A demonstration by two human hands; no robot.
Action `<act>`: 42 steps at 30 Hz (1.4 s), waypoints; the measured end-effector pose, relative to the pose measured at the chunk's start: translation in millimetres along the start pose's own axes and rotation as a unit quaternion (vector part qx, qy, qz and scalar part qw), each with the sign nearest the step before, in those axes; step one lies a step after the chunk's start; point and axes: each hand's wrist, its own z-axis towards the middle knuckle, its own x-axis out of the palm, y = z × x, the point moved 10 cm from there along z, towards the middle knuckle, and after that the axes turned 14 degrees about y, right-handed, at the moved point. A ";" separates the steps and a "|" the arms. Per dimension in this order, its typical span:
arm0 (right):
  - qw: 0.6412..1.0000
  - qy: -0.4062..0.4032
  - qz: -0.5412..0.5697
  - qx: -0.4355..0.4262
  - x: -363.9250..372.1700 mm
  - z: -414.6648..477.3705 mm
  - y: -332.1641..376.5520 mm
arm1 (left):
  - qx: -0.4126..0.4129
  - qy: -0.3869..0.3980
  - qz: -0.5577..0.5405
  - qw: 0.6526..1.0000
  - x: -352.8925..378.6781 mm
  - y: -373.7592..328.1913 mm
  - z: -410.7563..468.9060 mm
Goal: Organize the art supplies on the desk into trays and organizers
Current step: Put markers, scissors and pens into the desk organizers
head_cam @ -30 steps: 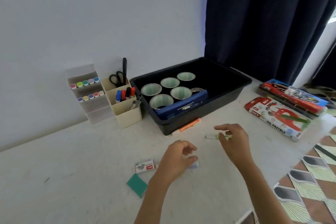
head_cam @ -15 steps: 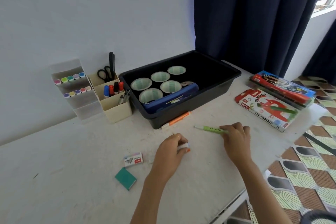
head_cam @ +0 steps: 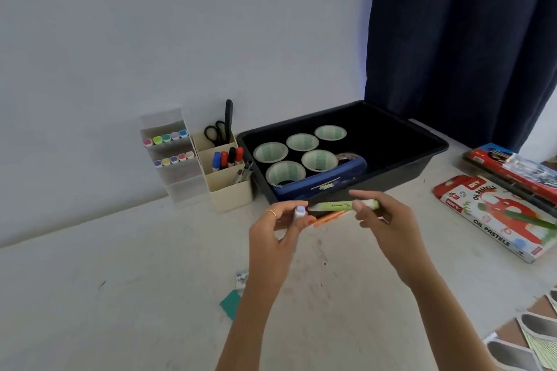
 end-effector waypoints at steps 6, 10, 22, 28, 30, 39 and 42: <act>0.993 0.052 0.105 -0.016 44.7 19.7 30.1 | 0.008 -0.070 -0.016 0.997 -67.2 -2.5 -9.0; 0.980 0.113 0.159 -0.042 85.9 36.3 54.1 | 0.030 -0.124 0.023 0.992 -114.6 -7.4 -19.8; 0.967 0.131 -0.088 -0.199 188.5 90.9 122.6 | 0.024 -0.250 0.061 0.966 -199.0 4.9 -26.6; 0.907 0.233 -0.281 -0.211 266.1 135.3 116.6 | 0.036 -0.277 0.067 0.958 -219.7 15.4 -13.3; 0.873 0.272 -0.366 -0.172 285.8 146.1 101.9 | 0.039 -0.281 0.083 0.955 -222.6 18.0 -9.2; 0.771 0.283 -0.551 -0.147 319.4 159.3 100.8 | 0.040 -0.284 0.081 0.955 -228.5 38.5 4.7; 0.757 0.284 -0.570 -0.144 324.3 157.6 98.5 | 0.044 -0.293 0.077 0.952 -225.7 42.5 6.7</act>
